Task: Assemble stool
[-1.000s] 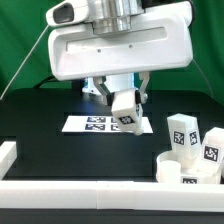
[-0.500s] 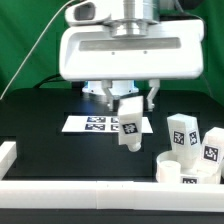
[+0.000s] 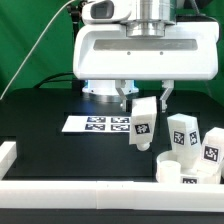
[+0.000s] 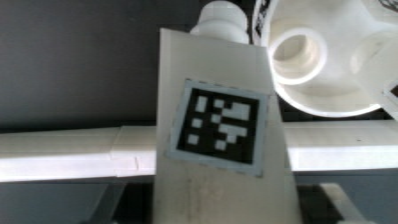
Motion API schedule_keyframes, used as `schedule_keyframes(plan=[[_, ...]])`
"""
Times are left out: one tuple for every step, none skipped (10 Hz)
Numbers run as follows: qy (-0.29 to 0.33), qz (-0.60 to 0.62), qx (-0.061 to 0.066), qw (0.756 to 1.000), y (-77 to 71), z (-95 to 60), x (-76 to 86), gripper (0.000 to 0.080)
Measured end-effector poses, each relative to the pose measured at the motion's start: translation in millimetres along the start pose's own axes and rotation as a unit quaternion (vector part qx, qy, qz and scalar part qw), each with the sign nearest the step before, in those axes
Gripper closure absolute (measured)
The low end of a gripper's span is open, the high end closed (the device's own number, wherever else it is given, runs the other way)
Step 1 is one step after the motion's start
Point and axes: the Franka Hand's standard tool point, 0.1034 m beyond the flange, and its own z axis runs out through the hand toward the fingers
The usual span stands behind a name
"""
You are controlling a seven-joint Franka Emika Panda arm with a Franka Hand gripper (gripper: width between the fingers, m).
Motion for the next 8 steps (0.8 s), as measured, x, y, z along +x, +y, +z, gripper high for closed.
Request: schedule_keyframes(plan=[[0.0, -0.002, 0.0, 1.0, -0.1, 0.0, 0.2, 0.0473], [0.019, -0.051, -0.009, 0.998, -6.3, -2.6, 6.0, 0.0473], [0.032, -0.086, -0.016, 0.996, -18.6, -4.9, 9.3, 0.0473], [0.054, -0.103, -0.017, 0.993, -30.3, -6.0, 9.4, 0.0473], [0.049, -0.099, -0.017, 0.994, -28.3, -4.9, 7.4, 0.0473], [0.056, -0.099, -0.017, 0.993, -27.8, -5.5, 9.3, 0.0473], [0.094, -0.102, -0.017, 0.99, -28.5, -7.0, 13.9, 0.0473], [0.131, -0.118, -0.018, 0.984, -30.4, -7.6, 15.2, 0.0473]])
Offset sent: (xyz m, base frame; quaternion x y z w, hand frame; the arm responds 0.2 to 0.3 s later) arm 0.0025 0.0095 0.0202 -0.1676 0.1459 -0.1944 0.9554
